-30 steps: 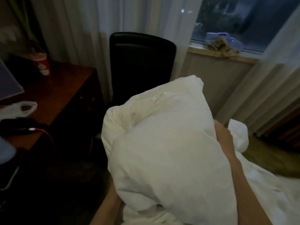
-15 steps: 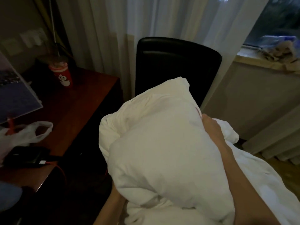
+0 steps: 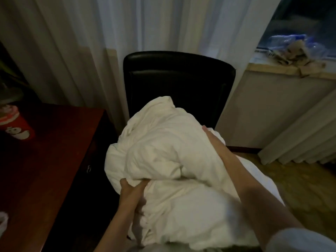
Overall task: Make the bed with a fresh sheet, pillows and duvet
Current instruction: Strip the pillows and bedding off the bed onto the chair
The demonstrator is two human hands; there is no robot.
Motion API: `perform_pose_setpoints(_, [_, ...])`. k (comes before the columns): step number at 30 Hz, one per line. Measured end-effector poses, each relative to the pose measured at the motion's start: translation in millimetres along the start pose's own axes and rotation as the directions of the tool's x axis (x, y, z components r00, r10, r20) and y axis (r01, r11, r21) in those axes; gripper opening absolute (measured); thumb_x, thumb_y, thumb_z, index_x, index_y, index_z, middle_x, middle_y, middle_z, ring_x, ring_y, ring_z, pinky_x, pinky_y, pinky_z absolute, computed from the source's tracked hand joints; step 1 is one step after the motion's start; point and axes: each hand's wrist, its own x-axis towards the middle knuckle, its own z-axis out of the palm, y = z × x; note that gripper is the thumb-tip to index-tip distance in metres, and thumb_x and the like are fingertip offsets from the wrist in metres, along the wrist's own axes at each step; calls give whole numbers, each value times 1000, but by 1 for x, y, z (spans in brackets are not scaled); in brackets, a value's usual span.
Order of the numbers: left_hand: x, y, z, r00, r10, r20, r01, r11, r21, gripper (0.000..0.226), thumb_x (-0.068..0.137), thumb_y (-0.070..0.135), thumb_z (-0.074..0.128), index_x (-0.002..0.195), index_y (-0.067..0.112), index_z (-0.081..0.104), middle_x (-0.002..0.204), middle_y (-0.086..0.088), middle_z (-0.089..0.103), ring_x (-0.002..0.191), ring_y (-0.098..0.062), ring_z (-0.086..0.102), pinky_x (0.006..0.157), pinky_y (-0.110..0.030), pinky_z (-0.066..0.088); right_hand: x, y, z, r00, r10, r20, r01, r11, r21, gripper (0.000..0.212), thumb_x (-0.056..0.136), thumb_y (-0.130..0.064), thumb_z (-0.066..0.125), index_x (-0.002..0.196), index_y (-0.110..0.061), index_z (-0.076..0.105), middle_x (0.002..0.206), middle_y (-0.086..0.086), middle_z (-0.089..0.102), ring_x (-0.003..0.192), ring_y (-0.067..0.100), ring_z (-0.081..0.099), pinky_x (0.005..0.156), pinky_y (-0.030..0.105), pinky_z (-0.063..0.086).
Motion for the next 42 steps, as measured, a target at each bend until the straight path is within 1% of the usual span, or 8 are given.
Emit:
perform_pose_setpoints(6, [47, 20, 15, 998, -33, 50, 24, 985, 171, 20, 91, 32, 60, 109, 27, 53, 125, -17, 47, 105, -33, 54, 87, -33, 46, -67, 48, 24, 911, -403, -91, 400, 915, -49, 86, 71, -92, 6, 143, -45, -2, 161, -5, 8, 148, 13, 7, 120, 45, 8])
perform_pose_setpoints(15, [47, 25, 38, 998, 68, 2, -53, 766, 641, 36, 87, 48, 57, 116, 29, 49, 133, -23, 31, 126, -35, 31, 108, -45, 28, -126, 80, 50, 964, -112, 242, 210, 877, -431, 122, 50, -98, 39, 108, -51, -57, 134, -6, -58, 138, 17, -30, 118, 50, 3])
perform_pose_setpoints(18, [53, 14, 35, 861, 504, 74, -380, 540, 751, 27, 88, 34, 59, 114, 27, 58, 146, -25, 27, 140, -35, 13, 113, -53, 5, -98, 84, 66, 974, -213, -79, 177, 929, -324, 122, 54, -95, 39, 134, -47, -39, 155, -2, -29, 147, 32, -4, 115, 58, 14])
perform_pose_setpoints(20, [58, 12, 31, 796, 580, 175, -508, 481, 715, 26, 88, 30, 53, 111, 20, 61, 118, -22, 55, 114, -39, 49, 101, -51, 34, -76, 82, 71, 935, -290, -205, 223, 929, -296, 121, 61, -87, 47, 148, -37, -21, 160, 6, -15, 146, 40, -5, 111, 61, 8])
perform_pose_setpoints(24, [46, 29, 28, 873, 421, 245, -487, 735, 472, 22, 101, 31, 39, 115, 19, 52, 78, -6, 64, 69, -25, 58, 58, -30, 40, -37, 75, 67, 952, -267, -150, 225, 941, -252, 112, 70, -61, 67, 152, -34, -4, 158, 1, -19, 143, 30, 12, 109, 51, 32])
perform_pose_setpoints(28, [31, 50, 33, 911, 383, 153, -401, 909, 112, 12, 99, 15, 45, 89, 10, 48, 75, -1, 59, 74, -20, 54, 63, -23, 39, -11, 59, 62, 957, -227, -183, 225, 974, -29, 51, 68, -40, 69, 114, -24, 55, 124, -2, 44, 105, 26, 55, 79, 34, 46])
perform_pose_setpoints(32, [20, 88, 27, 859, 494, 135, -494, 869, -37, 18, 97, 19, 50, 81, 13, 46, 74, 1, 59, 74, -17, 58, 77, -50, 52, -3, 38, 46, 951, -215, -223, 244, 964, 110, 33, 84, -25, 65, 114, -13, 63, 113, 5, 62, 110, 23, 56, 92, 30, 42])
perform_pose_setpoints(42, [11, 254, 5, 509, 858, -70, -831, 511, 219, 13, 87, 28, 55, 96, 23, 48, 91, 5, 53, 79, -13, 52, 75, -43, 48, -5, -87, -40, 776, -443, -449, 517, 855, 51, 27, 69, -31, 45, 90, -19, 58, 89, -6, 62, 90, 19, 61, 76, 34, 47])
